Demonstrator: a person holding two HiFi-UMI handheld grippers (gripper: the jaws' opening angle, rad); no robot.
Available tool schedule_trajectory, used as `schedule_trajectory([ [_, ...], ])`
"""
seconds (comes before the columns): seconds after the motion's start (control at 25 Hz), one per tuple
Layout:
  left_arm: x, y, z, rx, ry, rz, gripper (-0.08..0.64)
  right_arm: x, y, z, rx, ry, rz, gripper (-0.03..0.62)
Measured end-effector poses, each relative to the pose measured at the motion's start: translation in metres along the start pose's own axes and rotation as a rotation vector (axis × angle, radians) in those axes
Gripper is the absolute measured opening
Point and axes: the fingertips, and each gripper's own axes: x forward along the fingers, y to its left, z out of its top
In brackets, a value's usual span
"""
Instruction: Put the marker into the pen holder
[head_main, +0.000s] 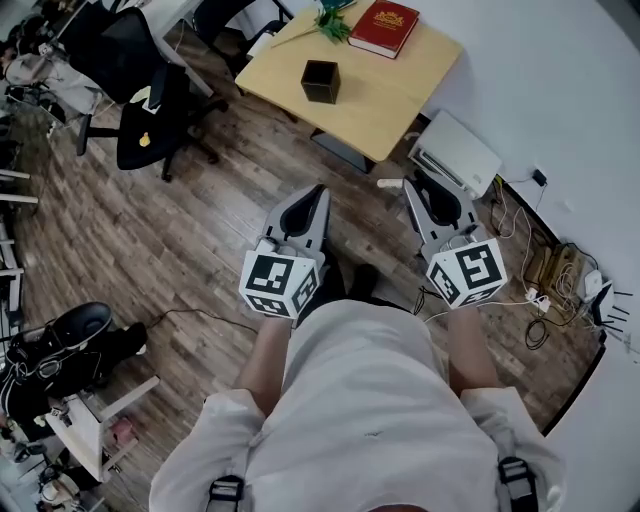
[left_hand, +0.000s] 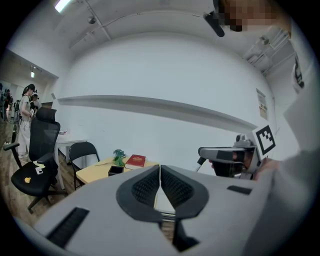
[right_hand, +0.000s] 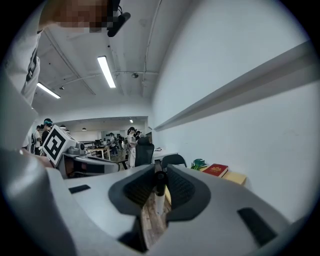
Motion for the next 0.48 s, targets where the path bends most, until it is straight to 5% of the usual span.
schedule_trajectory([
  [0.48, 0.028, 0.043, 0.019, 0.0, 0.006, -0.049, 0.011, 0.054, -0.002, 0.02, -0.006, 0.005, -0.015, 0.072],
])
